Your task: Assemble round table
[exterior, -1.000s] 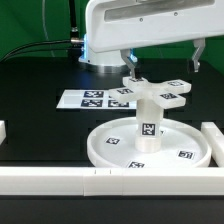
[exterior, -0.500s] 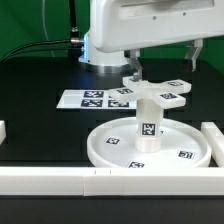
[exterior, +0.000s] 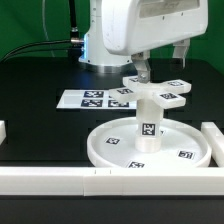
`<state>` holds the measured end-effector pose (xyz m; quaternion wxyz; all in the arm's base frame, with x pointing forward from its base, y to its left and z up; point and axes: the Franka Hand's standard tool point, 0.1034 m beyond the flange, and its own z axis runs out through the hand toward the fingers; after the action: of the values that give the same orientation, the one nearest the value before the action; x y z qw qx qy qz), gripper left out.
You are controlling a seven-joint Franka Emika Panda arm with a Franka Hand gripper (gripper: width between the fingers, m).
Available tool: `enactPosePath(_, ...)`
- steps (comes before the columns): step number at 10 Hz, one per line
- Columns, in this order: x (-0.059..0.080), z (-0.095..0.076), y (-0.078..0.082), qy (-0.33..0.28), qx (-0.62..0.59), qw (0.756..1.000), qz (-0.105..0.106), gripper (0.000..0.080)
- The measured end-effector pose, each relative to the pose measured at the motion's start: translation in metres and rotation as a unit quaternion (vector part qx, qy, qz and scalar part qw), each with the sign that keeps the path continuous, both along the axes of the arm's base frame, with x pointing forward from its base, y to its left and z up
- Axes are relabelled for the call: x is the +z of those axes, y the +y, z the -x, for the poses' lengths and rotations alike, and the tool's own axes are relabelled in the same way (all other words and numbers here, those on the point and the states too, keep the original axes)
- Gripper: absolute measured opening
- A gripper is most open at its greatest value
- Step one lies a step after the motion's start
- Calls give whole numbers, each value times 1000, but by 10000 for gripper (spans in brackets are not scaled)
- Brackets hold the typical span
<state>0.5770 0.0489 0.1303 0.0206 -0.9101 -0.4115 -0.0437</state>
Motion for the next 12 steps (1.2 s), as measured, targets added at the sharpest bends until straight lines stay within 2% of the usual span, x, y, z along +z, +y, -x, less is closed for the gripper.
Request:
enactPosePath(4, -10, 10, -5, -2, 115, 993, 9, 649)
enactPosePath(7, -21, 18, -7, -1, 119, 993, 11, 649)
enactPosePath(12, -28, 20, -11, 6, 113, 994, 11, 649)
